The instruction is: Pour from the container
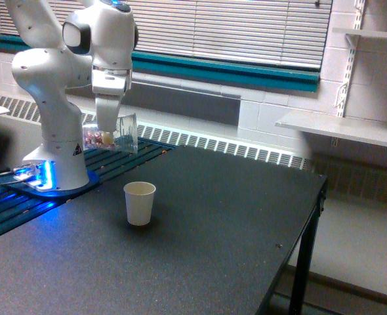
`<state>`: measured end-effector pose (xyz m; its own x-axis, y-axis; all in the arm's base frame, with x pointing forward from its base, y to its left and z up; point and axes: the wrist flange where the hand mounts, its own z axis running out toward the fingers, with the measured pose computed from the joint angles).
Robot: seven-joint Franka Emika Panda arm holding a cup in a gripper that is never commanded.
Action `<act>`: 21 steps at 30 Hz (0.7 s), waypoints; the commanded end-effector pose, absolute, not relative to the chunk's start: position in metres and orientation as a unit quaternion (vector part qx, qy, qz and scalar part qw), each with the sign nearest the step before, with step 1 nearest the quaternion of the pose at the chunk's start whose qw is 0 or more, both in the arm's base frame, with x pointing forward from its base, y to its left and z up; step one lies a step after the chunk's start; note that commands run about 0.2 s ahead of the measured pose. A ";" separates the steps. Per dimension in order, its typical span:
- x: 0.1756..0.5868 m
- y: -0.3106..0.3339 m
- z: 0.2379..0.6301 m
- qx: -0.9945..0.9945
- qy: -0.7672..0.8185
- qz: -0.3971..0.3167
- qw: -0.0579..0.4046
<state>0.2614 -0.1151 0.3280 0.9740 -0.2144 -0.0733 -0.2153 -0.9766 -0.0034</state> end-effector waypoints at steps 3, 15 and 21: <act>0.254 -0.105 0.311 -0.993 0.097 0.062 0.010; 0.252 -0.104 0.305 -0.993 0.095 0.077 0.003; 0.253 -0.104 0.300 -0.992 0.093 0.081 -0.002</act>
